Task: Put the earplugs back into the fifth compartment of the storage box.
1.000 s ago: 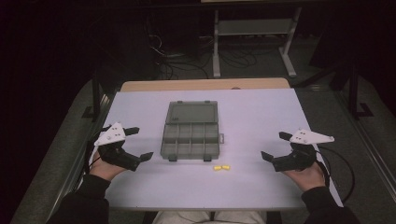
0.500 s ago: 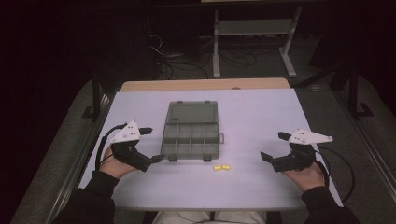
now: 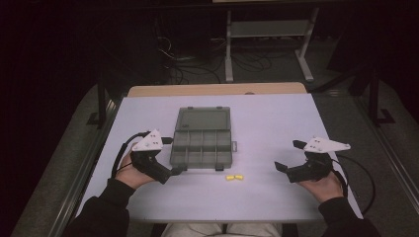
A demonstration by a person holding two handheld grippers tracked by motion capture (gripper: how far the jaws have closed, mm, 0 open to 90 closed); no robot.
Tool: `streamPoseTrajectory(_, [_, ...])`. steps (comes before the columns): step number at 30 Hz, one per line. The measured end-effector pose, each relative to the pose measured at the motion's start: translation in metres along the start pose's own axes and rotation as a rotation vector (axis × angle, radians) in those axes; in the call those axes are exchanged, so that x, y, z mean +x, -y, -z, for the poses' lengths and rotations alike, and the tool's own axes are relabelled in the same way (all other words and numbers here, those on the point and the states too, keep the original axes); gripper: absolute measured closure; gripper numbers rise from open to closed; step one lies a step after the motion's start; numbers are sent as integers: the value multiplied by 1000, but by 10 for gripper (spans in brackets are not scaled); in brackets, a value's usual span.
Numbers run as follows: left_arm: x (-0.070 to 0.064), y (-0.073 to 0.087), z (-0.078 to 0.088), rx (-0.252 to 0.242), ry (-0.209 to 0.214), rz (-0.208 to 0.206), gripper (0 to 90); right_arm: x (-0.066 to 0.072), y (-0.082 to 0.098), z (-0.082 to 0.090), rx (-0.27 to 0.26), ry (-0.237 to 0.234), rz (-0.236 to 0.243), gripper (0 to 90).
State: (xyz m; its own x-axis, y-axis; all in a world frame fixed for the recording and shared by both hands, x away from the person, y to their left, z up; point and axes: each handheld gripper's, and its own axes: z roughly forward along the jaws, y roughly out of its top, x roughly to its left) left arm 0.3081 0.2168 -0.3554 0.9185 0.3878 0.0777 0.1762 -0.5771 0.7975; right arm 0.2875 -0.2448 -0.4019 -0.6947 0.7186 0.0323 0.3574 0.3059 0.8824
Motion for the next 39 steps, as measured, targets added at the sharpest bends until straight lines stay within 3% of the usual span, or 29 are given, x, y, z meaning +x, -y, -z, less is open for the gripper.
streamPoseTrajectory(10, [-8,-11,-22,52,56,-48,0,1,0,0,2,-6,7,0])
streamPoseTrajectory(23, [-22,-15,-48,103,120,-79,0,1,-1,-1,4,-9,13,0])
streamPoseTrajectory(39, [-38,-20,-74,157,169,-127,1,2,-1,-2,12,-13,19,0])
